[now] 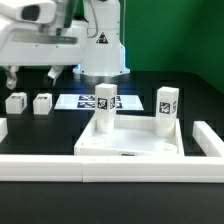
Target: Assemble square table
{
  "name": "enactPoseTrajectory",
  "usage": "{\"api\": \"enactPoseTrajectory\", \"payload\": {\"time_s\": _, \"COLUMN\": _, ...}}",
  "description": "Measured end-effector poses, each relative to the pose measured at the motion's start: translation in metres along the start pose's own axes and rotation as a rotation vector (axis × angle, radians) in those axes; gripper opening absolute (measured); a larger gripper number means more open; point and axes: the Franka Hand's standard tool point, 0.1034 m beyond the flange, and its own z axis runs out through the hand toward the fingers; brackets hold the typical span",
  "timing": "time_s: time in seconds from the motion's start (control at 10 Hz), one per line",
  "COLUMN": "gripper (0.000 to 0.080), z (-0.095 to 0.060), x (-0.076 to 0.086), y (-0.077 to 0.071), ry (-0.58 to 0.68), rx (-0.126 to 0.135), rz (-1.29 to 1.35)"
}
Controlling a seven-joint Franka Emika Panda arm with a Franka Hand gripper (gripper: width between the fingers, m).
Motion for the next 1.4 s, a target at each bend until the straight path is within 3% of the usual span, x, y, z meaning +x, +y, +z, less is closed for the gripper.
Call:
{"api": "enactPoseTrajectory", "payload": {"time_s": 0.1, "gripper": 0.0649, "z": 0.003, "x": -0.007, "y": -0.005, "ry": -0.046, "rx": 0.06, "rz": 0.148}}
{"api": "enactPoseTrajectory", "payload": {"time_s": 0.2, "gripper": 0.0649, "z": 0.001, "x": -0.006, "y": -0.006, "ry": -0.077, "rx": 0.097, "rz": 0.266}}
{"api": "enactPoseTrajectory", "payload": {"time_s": 0.5, "gripper": 0.0649, "z": 0.001, "x": -0.001, "y": -0.006, "ry": -0.068, "rx": 0.09, "rz": 0.315}}
{"api": "enactPoseTrajectory", "payload": {"time_s": 0.6, "gripper": 0.0649, "z": 0.002, "x": -0.003, "y": -0.01, "ry": -0.093, "rx": 0.111, "rz": 0.325}}
{"api": "enactPoseTrajectory", "payload": {"time_s": 0.7, "gripper": 0.0649, "z": 0.005, "x": -0.01, "y": -0.013, "ry": -0.122, "rx": 0.158, "rz": 0.367}}
{"api": "enactPoseTrajectory", "payload": {"time_s": 0.8, "gripper": 0.0649, "z": 0.009, "x": -0.016, "y": -0.014, "ry": -0.154, "rx": 0.184, "rz": 0.384}}
{"api": "enactPoseTrajectory", "payload": {"time_s": 0.9, "gripper": 0.0649, "z": 0.01, "x": -0.025, "y": -0.024, "ry": -0.277, "rx": 0.24, "rz": 0.413}}
{"api": "enactPoseTrajectory", "payload": {"time_s": 1.1, "gripper": 0.0649, "z": 0.021, "x": -0.025, "y": -0.035, "ry": -0.414, "rx": 0.271, "rz": 0.43}}
{"api": "enactPoseTrajectory", "payload": {"time_s": 1.2, "gripper": 0.0649, "z": 0.023, "x": -0.03, "y": -0.044, "ry": -0.526, "rx": 0.301, "rz": 0.441}}
{"api": "enactPoseTrajectory", "payload": {"time_s": 1.4, "gripper": 0.0649, "z": 0.025, "x": -0.028, "y": -0.04, "ry": -0.639, "rx": 0.33, "rz": 0.421}}
